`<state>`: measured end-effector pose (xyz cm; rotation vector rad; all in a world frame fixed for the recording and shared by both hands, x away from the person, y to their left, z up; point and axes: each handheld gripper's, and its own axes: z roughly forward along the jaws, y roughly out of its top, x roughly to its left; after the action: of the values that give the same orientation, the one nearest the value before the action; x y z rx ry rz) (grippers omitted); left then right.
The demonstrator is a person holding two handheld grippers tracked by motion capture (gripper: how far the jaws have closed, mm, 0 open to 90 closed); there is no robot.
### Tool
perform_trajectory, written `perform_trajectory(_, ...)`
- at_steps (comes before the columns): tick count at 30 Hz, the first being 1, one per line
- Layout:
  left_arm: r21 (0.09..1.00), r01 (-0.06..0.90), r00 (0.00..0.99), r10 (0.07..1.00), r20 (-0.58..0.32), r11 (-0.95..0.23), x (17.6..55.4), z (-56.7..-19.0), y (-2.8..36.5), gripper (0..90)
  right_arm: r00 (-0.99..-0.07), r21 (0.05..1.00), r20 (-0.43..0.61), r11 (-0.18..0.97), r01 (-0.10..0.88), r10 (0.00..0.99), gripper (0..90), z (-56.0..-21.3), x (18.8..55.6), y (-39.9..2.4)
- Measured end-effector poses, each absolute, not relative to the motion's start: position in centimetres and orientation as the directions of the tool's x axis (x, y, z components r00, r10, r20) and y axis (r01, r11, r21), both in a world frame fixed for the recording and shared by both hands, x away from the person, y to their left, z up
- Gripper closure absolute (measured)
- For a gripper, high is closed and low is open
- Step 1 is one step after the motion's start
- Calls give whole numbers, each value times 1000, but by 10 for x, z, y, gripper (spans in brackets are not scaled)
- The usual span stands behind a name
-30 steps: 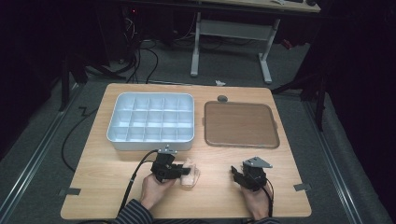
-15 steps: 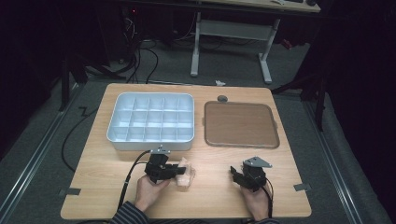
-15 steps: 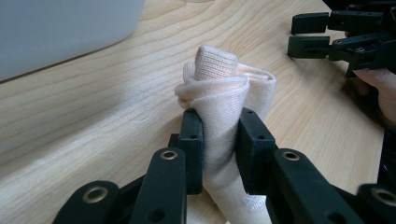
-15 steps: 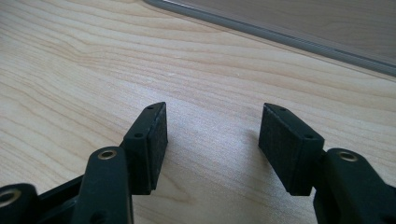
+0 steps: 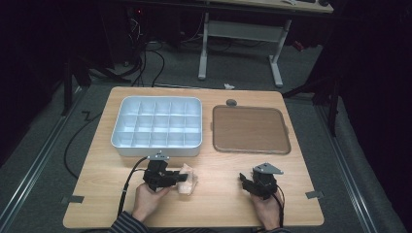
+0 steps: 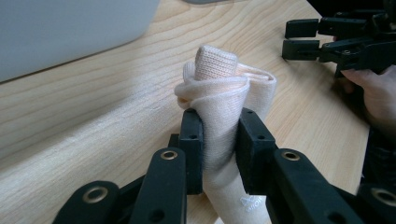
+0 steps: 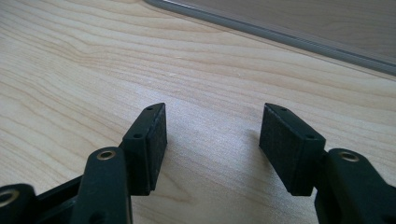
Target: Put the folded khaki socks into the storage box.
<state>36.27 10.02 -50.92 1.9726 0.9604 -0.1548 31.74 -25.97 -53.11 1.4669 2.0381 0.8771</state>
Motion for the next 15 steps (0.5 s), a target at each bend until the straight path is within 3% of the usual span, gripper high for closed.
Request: perform_trajectory(15, 693, 675, 690, 550, -471, -253, 358, -500, 114, 743, -310, 731, -16, 223, 645, 950, 416, -531, 317, -259)
